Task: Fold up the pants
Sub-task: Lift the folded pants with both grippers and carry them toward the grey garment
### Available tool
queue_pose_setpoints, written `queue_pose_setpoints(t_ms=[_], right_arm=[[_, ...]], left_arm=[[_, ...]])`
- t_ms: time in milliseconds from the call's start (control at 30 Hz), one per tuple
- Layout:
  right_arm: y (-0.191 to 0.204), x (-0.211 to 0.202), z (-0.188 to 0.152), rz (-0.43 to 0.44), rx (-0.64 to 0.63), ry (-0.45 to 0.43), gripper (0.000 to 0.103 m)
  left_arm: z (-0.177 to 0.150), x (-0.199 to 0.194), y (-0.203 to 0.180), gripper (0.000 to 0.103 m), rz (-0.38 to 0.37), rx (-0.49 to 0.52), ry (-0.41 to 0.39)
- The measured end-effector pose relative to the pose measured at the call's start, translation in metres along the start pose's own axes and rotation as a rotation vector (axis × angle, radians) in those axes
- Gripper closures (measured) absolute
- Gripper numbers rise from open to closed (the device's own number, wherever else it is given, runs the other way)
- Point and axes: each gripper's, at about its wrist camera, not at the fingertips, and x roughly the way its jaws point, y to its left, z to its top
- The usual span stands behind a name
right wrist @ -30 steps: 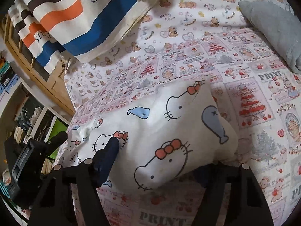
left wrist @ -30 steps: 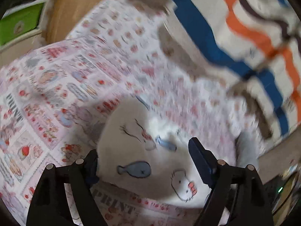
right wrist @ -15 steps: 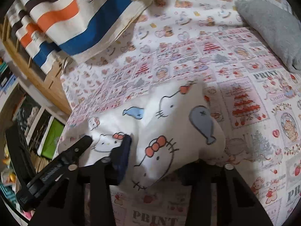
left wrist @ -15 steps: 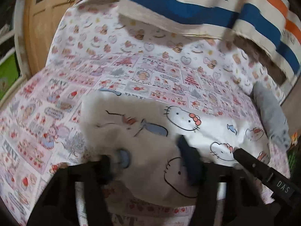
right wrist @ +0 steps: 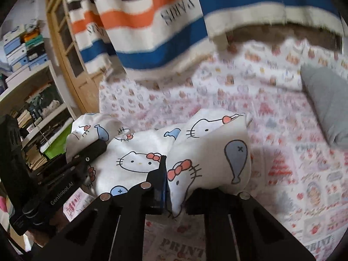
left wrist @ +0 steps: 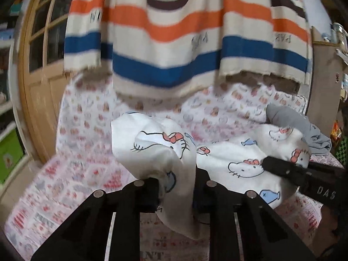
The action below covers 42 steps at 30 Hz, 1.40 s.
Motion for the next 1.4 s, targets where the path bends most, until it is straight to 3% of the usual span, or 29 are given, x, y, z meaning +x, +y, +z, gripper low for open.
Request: queue_pose_setpoints(t_ms=[267,500,733,867,1033,1167,1267,1400], right_arm=[[0.012,-0.039,0.015,-0.013,-0.094,-0.155,0.091],[0.004,-0.069,0.026,-0.025,-0.138,-0.254,0.091],[-0.016,-0.096,0.041,-0.112,-0.177,-0.33,0.091],[-0.05,-0.111,0.061,-0.186,-0.152,-0.363,0.091],[-0.114,-0.136,0.096,-0.393,-0.144,-0.379,0.091],[-0.17,-0.15,0.119,-0.539,-0.146,-0.379,0.091],[-0.208,-0.148,0.127,-0.604,-0.127,-0.368,0.091],[-0.256,-0.138,0.128,-0.682,-0.074,-0.366,0.091]], left_arm=[[0.022,-0.022,-0.019,0.083,0.058,0.076,-0.125],[0.04,-0.033,-0.04,0.082,0.034,0.115,-0.194],[0.066,-0.025,-0.071,0.082,-0.04,0.13,-0.246],[0.095,-0.003,-0.106,0.082,-0.147,0.105,-0.251],[0.13,0.037,-0.182,0.082,-0.304,0.096,-0.262],[0.142,0.071,-0.251,0.082,-0.319,0.153,-0.274],[0.15,0.093,-0.29,0.082,-0.332,0.127,-0.213],[0.153,0.121,-0.333,0.082,-0.34,0.157,-0.217]])
